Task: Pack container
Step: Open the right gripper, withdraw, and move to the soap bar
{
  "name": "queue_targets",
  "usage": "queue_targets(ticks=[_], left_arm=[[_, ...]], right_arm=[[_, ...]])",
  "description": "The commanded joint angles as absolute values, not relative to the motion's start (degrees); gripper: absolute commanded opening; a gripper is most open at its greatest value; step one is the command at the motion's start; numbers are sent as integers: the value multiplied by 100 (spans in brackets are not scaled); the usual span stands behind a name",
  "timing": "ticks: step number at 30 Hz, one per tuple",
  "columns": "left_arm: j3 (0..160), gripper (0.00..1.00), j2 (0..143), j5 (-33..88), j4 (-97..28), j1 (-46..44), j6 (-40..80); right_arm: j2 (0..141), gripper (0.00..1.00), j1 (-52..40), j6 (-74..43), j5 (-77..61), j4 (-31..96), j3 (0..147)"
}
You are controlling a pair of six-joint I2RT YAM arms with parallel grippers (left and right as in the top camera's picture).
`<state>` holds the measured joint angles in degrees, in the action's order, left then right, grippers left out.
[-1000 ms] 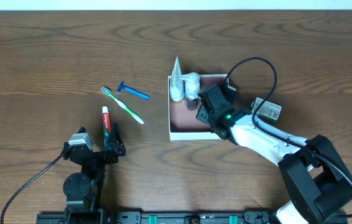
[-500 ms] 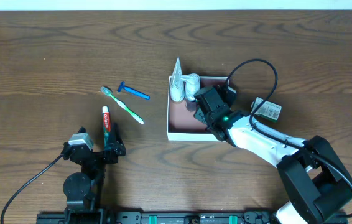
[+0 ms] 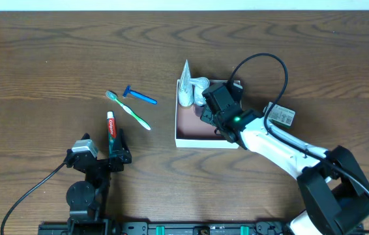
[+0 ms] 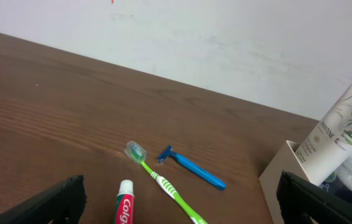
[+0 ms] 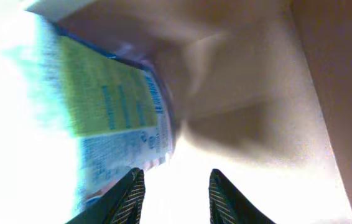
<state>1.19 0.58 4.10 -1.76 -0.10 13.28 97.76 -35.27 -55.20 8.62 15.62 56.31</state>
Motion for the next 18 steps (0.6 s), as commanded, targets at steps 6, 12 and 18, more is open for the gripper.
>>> queue_targets(ticks=[6, 12, 18], left_arm=[[23, 98, 27, 451, -379, 3, 1256], [23, 98, 27, 451, -379, 3, 1256], [23, 98, 27, 451, -377, 3, 1256]], right_arm=[[8978, 35, -3531, -5415, 714, 2099, 5774], [8390, 34, -3531, -5205, 701, 2585, 5774], [7338, 37, -3511, -4456, 585, 3103, 5776]])
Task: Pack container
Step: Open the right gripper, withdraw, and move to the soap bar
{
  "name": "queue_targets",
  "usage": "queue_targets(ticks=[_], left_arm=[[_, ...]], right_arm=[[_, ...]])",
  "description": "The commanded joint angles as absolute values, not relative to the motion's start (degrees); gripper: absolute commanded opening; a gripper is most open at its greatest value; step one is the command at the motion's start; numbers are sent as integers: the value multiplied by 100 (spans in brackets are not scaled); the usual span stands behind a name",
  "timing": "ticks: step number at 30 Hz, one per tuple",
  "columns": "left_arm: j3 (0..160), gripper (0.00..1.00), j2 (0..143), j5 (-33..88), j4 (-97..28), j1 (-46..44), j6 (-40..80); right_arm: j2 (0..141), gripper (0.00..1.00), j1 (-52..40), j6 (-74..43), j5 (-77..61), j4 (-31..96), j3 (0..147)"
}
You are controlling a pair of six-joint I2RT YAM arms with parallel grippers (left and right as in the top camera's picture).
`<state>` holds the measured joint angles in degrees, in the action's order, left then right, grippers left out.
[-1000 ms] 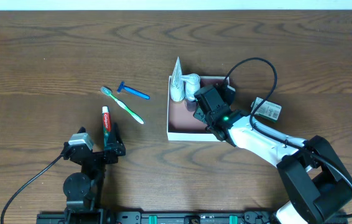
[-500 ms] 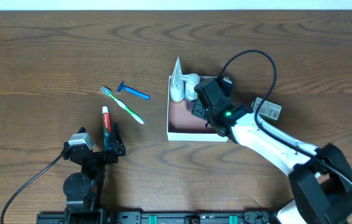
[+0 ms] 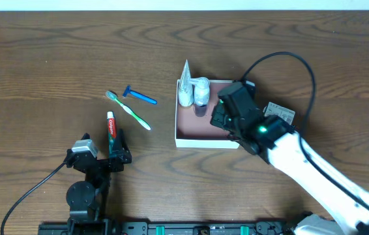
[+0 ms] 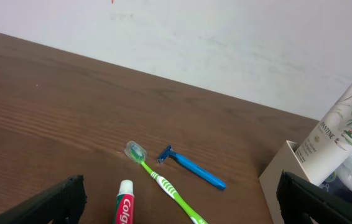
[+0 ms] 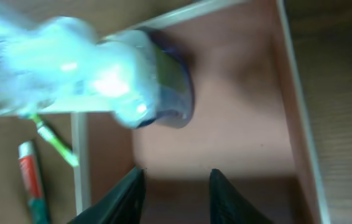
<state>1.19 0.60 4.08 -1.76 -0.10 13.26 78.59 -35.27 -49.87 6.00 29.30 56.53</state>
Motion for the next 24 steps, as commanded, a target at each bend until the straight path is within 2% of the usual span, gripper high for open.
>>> queue_targets(ticks=[1, 5, 9, 11, 15, 18, 21, 24], left_arm=[[23, 98, 27, 451, -379, 3, 1256], [23, 98, 27, 451, -379, 3, 1256], [23, 98, 27, 451, -379, 3, 1256], [23, 98, 27, 451, -377, 3, 1256], [23, 98, 27, 451, -377, 3, 1256], [23, 98, 27, 451, -379, 3, 1256], [23, 98, 27, 451, -377, 3, 1256], [23, 98, 27, 451, -379, 3, 1256]], right_arm=[[7161, 38, -3489, -4364, 602, 3236, 5776], [6379, 44, -3284, -4073, 882, 3916, 5776], [5774, 61, -2849, -3634, 1704, 4692, 5776], [5688, 65, -2556, -3275, 1857, 4877, 5774], [5839, 72, -1946, -3109, 1964, 5076, 5771], [6143, 89, -1485, -3116, 1966, 5054, 5769], [6624, 98, -1061, -3107, 1920, 4945, 5769], [7183, 99, -792, -2768, 1684, 4674, 5769]])
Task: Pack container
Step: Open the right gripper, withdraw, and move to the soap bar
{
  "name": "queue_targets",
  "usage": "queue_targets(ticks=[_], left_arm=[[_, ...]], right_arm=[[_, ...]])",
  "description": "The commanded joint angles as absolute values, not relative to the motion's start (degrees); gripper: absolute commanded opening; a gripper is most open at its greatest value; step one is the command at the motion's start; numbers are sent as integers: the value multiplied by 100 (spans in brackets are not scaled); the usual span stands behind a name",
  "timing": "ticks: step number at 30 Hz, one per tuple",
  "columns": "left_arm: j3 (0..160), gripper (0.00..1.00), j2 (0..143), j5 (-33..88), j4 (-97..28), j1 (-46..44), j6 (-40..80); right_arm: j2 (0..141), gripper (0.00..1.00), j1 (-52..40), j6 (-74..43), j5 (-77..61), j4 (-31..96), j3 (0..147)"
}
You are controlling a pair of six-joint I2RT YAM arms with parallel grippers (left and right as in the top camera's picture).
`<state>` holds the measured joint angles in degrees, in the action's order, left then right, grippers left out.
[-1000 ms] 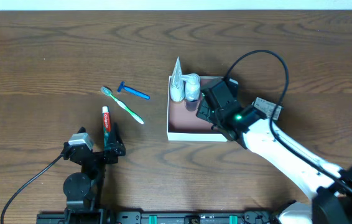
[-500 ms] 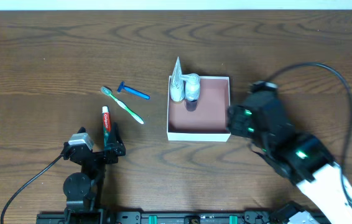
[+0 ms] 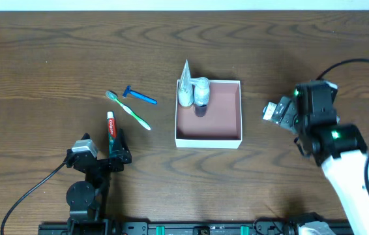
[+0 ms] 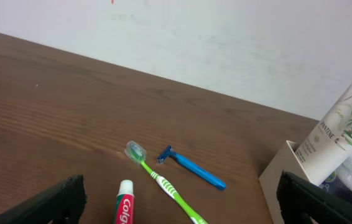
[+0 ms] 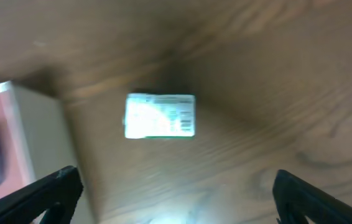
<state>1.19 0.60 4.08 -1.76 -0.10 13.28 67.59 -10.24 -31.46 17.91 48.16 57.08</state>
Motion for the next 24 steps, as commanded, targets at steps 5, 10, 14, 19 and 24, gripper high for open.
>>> queue_targets(ticks=[5, 10, 14, 19, 24], left_arm=[[23, 98, 27, 451, -379, 3, 1256], [23, 98, 27, 451, -379, 3, 1256], [23, 98, 27, 451, -379, 5, 1256], [23, 98, 27, 451, -379, 3, 1256], [23, 98, 27, 451, -377, 3, 1256]], right_arm=[[8112, 99, -617, -2274, 1253, 4112, 5769], [8827, 99, -615, -2156, 1011, 3730, 5769], [9288, 99, -615, -2156, 937, 3629, 5769], [9686, 99, -556, -2047, 871, 3354, 5769], [9859, 99, -462, -1857, 733, 2950, 5769]])
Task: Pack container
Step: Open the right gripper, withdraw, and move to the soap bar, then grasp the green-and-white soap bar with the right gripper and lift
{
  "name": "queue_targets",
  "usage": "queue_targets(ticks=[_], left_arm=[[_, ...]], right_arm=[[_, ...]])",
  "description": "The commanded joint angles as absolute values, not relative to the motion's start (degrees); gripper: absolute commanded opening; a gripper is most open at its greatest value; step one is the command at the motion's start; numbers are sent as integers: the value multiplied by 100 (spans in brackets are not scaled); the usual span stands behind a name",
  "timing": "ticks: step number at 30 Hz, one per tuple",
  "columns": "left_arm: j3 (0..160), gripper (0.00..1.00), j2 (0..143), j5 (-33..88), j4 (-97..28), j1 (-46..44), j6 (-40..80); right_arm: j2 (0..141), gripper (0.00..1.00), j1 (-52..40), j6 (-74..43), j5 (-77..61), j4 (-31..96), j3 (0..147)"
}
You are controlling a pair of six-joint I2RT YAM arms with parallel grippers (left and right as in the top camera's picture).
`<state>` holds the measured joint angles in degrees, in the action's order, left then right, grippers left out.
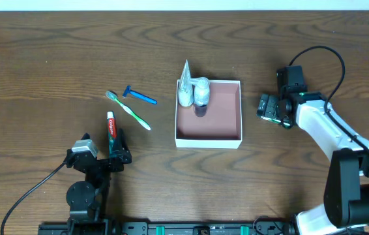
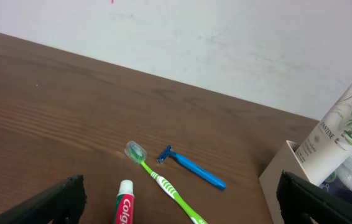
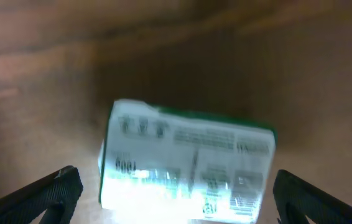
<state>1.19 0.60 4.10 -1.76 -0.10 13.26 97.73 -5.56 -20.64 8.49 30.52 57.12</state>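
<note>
The white container with a pink floor holds a white Pantene tube and a clear bottle in its back left corner. My right gripper is down on the table right of the container. It is open, its fingers standing on either side of a small white and green box that fills the right wrist view. A toothpaste tube, a green toothbrush and a blue razor lie left of the container. My left gripper rests open just behind the toothpaste.
The right arm's black cable loops over the table's back right. The table's far edge meets a white wall. The left arm's base sits at the front left.
My right gripper was higher up, with the small box seen small below it. Now it is low over the box with its open fingers on either side. The left arm is unchanged.
My right gripper was inside the container beside the bottle, fingers close together. Then it was higher over the container, the bottle standing by the tube. Later it was right of the container, wide open above the small box, and now it is down around that box.
</note>
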Motion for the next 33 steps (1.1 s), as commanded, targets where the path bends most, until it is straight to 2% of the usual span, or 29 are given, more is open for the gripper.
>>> queue_targets(ticks=[1, 10, 23, 26, 33], left_arm=[[23, 98, 27, 451, -379, 3, 1256], [23, 98, 27, 451, -377, 5, 1256], [23, 98, 27, 451, -379, 3, 1256], [23, 98, 27, 451, -379, 3, 1256], [23, 98, 27, 451, -379, 3, 1256]], right_arm=[[9885, 99, -440, -1857, 683, 2897, 5769], [10165, 97, -375, -1769, 550, 2718, 5767], [10235, 86, -370, -1767, 464, 2738, 5651], [10235, 87, -370, -1765, 464, 2696, 5537], [10235, 96, -370, -1704, 460, 2781, 5463]])
